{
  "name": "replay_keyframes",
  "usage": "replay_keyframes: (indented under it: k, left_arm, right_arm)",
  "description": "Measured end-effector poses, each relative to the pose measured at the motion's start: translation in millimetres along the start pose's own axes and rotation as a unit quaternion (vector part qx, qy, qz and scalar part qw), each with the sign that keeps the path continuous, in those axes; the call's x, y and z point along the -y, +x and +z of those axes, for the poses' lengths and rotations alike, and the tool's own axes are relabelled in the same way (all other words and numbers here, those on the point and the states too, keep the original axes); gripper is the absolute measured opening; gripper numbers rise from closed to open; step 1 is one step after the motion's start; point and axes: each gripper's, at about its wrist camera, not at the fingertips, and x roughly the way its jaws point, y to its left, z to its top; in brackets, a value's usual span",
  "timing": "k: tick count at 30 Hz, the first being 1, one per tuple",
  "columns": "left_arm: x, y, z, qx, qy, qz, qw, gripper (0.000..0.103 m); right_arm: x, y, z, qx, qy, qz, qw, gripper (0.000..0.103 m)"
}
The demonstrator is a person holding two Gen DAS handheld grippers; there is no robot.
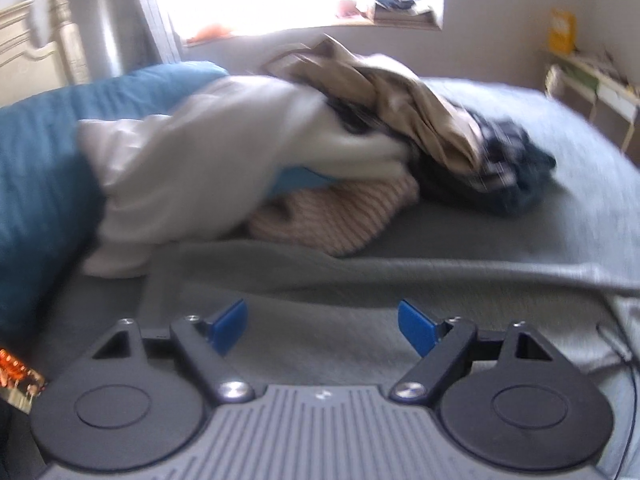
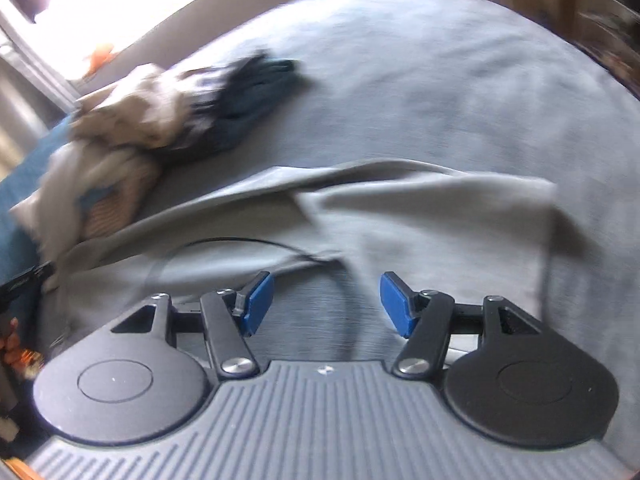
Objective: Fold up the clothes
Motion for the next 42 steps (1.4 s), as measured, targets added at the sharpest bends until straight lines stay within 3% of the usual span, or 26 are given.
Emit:
replay_keyframes:
  k: [7,15,19,21,24,28,35,42]
  left_arm:
    - [48,41,-2,-0.028,0.062,-0.007,0.9976,0.084]
    - [86,89,-1,-0.063,0.115,0.005,0.9913,0.084]
    - [100,108,-1,-0.077,0.131,0.006,0.9883,0.084]
    - [109,119,-2,-0.084,0.141,0.007,0.9864,0.084]
    - [120,131,-6,-0.093,0.153,0.008,0.9839,0.084]
    - [128,144,-11,-0.108,0.155,0.009,0.9820,0.084]
    - [132,154,-10,-0.104,0.167,0.006,0.9804,0.086]
    - [130,162,-2,-0.084,0.166,0.007,0.9826,0.087]
  right_arm:
    - [67,34,9,-0.003,0.029,-0.084,0.996,0.058]
    - [124,97,90,0.021,0.017,-0.130,0.991,0.058]
    - [165,123,113,0.003,0.112,-0.103,0.988,0.058]
    - [173,135,118,-0.009,0.129,-0.087,0.988,0.058]
    - [163,154,130,-0.028,0.083,-0.062,0.994,0.058]
    - [128,179,140,-0.053,-0.048,-0.017,0.997,0.058]
    - [82,209,134,-0.093,-0.177,0.028,0.979,0.047]
    - [66,213,129,-0.148,-0.251,0.000,0.957,0.037]
